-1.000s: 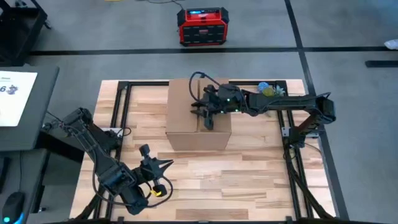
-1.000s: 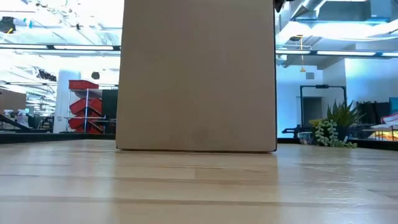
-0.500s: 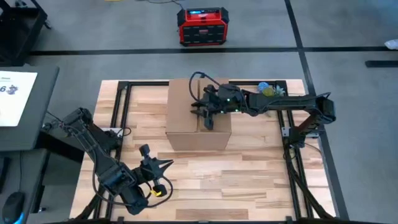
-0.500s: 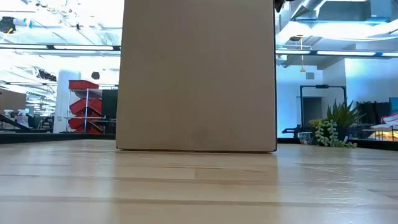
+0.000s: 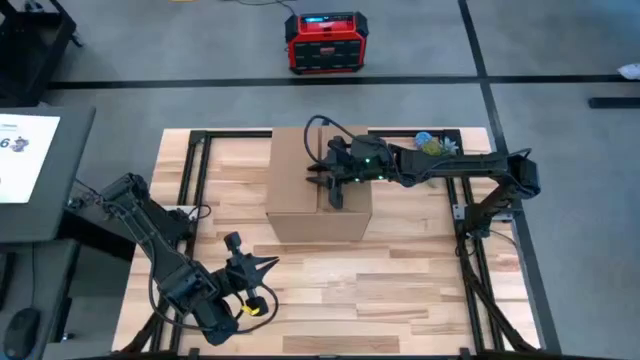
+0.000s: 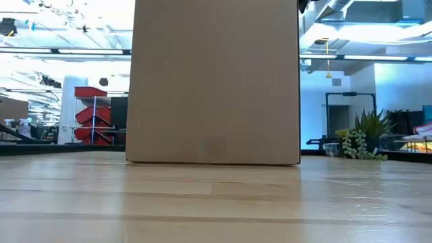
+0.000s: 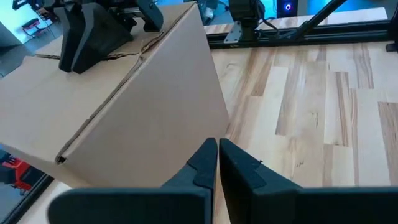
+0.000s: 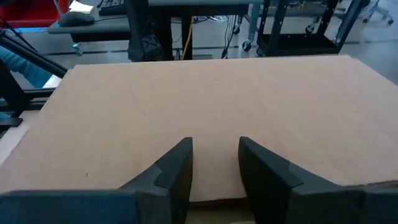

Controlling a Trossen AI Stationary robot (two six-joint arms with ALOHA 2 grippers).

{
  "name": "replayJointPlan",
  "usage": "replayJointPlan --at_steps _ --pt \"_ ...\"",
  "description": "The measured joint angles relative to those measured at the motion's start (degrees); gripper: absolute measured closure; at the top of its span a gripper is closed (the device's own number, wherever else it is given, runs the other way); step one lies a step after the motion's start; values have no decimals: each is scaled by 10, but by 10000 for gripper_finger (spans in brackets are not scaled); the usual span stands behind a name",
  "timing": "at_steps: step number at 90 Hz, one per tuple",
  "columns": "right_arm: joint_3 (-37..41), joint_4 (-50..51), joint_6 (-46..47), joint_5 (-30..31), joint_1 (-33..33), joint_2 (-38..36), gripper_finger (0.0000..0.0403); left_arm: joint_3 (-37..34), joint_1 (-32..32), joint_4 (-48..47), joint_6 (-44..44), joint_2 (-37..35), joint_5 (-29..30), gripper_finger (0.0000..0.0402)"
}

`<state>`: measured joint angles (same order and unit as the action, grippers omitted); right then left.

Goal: Wrap mug
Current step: Close the cardboard box, then return to Home Position

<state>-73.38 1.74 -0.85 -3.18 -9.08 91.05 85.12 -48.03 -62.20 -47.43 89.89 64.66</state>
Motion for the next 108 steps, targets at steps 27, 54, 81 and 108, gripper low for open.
replayJointPlan --at_steps 27,54,81,108 --pt "0 3 11 0 0 -10 285 0 0 0 60 0 0 402" --pt "-23 61 2 0 25 -116 285 0 0 18 60 -44 60 402" --pt "-22 226 -7 6 107 -287 285 0 0 27 85 -177 61 402" --pt "130 245 68 37 237 -443 285 -35 0 35 93 -293 56 402"
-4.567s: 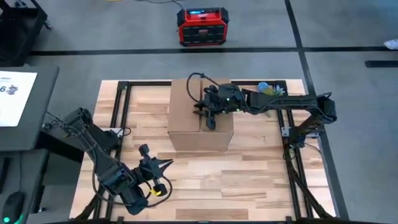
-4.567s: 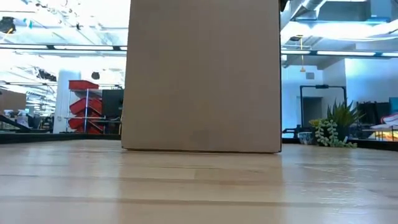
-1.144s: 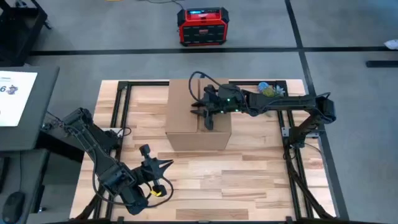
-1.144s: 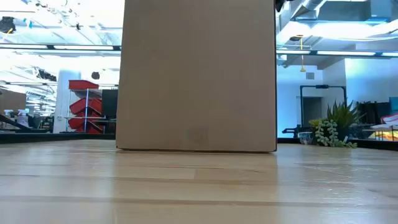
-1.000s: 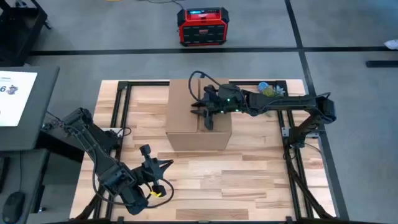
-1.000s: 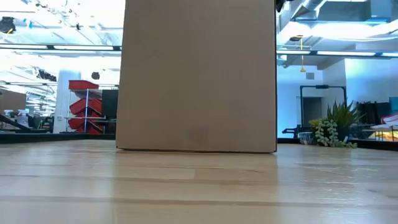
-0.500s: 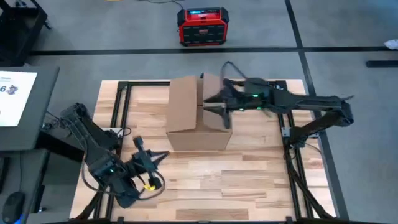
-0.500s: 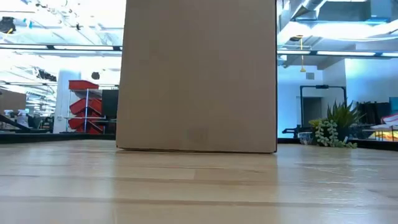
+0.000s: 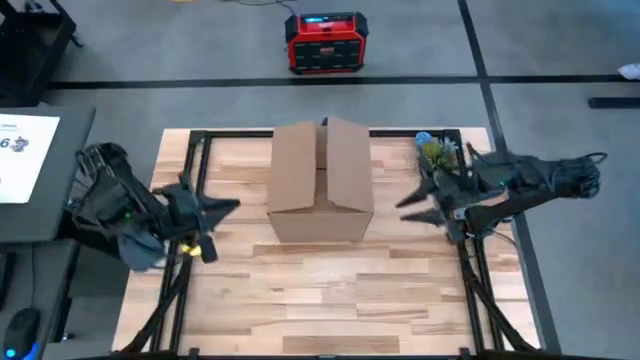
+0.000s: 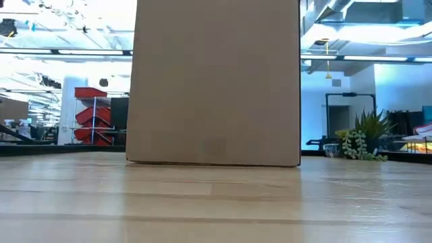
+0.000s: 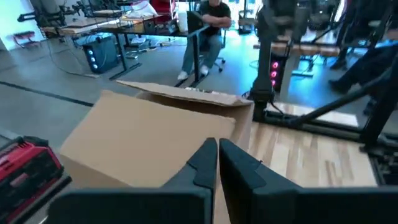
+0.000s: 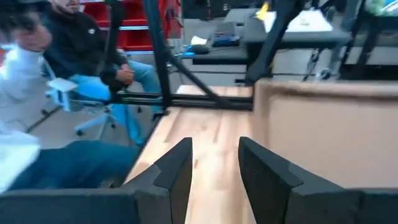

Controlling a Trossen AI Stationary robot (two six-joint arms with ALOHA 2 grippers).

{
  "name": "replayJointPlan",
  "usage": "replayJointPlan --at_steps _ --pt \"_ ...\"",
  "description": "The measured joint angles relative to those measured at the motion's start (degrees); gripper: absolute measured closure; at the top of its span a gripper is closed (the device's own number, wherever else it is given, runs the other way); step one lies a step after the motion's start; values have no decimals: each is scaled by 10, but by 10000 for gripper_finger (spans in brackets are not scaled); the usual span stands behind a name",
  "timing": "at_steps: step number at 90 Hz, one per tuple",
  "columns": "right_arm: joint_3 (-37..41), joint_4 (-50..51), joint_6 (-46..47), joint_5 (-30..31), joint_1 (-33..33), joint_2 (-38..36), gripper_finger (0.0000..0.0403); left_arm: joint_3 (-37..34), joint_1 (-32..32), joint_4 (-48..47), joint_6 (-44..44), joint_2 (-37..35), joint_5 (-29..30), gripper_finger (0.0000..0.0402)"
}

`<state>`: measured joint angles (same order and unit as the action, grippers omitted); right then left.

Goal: Wrap mug
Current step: Return to Home Position

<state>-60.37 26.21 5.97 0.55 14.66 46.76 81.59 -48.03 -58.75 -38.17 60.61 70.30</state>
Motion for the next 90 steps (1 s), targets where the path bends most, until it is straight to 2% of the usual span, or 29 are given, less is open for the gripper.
replayJointPlan --at_steps 11,23,35,45,56,63,90 --pt "106 -59 42 38 52 -58 285 -78 0 53 -3 -54 -1 402" --pt "205 -152 56 59 97 -114 285 -204 0 180 24 -126 -8 402" --pt "280 -217 56 107 125 -153 285 -348 8 348 77 -208 -17 402" --pt "336 -290 43 157 122 -180 285 -461 43 517 166 -263 -76 402" --pt "385 -360 13 162 81 -194 285 -560 94 687 270 -324 -170 402" --pt "401 -359 21 159 41 -202 285 -608 130 748 303 -356 -221 402" --pt "470 -365 57 -3 -159 -247 285 -709 229 742 294 -470 -317 402"
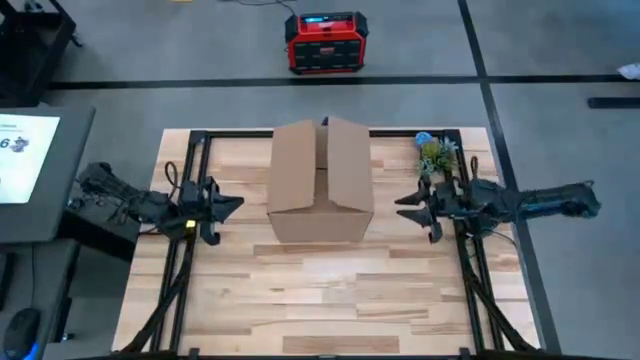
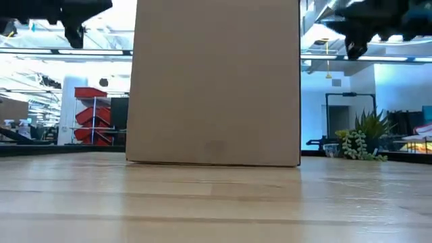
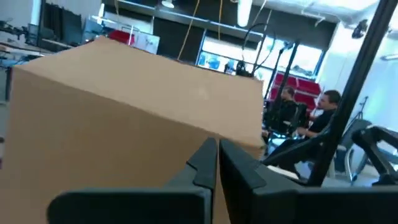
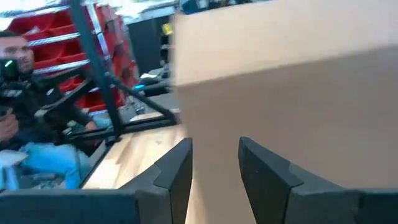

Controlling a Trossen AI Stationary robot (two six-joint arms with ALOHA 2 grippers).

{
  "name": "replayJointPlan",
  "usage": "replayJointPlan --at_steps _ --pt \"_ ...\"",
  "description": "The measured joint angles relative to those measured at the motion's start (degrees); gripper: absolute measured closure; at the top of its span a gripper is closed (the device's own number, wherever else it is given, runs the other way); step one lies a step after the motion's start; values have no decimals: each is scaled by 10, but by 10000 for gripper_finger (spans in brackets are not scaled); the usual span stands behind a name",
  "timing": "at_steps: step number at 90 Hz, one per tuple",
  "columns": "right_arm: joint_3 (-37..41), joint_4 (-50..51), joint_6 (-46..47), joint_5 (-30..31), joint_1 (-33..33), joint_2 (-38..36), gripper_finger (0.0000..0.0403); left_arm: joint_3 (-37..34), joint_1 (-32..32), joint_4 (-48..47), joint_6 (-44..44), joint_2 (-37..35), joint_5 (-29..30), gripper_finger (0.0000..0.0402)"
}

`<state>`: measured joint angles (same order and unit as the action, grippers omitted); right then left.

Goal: Wrap mug
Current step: Return to Home Position

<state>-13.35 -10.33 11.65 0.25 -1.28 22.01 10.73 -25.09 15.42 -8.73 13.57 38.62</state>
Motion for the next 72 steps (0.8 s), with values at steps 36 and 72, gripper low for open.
replayJointPlan --at_steps 36,72 --pt "126 -119 87 -172 -156 -60 285 -69 131 -59 -34 -127 -113 402" --pt "129 -110 80 -183 -173 -55 285 -101 358 10 -14 -109 -446 402"
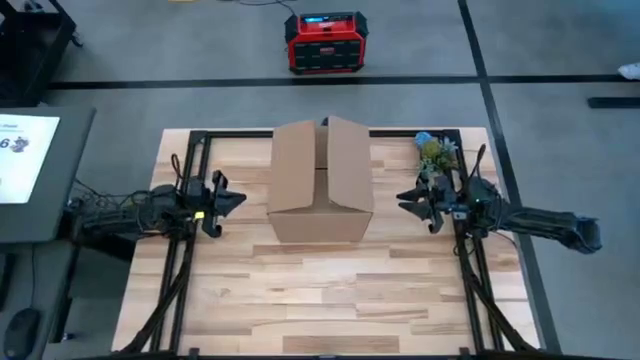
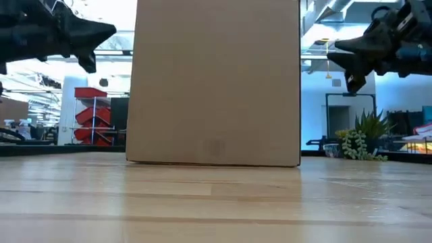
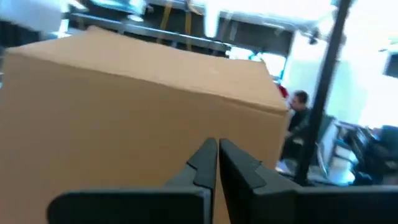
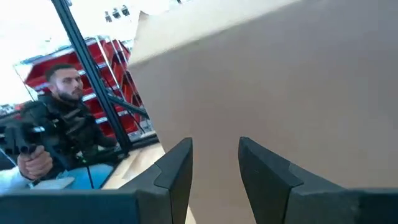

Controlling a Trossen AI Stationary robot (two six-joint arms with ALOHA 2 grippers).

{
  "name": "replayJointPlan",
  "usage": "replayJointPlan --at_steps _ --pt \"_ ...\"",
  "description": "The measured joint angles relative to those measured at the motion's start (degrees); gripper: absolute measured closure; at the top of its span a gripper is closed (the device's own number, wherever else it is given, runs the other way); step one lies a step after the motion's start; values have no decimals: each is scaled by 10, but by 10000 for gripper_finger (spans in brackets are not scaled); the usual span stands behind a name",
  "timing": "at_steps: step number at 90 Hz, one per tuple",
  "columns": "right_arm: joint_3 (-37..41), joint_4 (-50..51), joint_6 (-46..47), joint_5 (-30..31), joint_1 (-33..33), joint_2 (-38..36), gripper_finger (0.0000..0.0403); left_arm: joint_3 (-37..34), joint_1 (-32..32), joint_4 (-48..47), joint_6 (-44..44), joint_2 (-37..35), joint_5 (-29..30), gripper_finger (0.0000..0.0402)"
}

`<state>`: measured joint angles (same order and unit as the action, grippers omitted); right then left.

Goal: Wrap mug
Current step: Return to Home Position

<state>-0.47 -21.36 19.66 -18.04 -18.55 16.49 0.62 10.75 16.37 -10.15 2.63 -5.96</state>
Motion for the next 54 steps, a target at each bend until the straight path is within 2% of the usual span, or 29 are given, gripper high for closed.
replayJointPlan --at_steps 9,25,37,54 --pt "0 22 0 1 0 0 285 0 21 -37 27 0 -17 402" --pt "0 81 0 2 0 0 285 -1 27 -145 5 1 13 402" --pt "0 130 0 2 0 0 285 5 27 -153 -11 12 40 402" --pt "0 176 -2 5 0 1 285 5 27 -154 -6 13 42 402"
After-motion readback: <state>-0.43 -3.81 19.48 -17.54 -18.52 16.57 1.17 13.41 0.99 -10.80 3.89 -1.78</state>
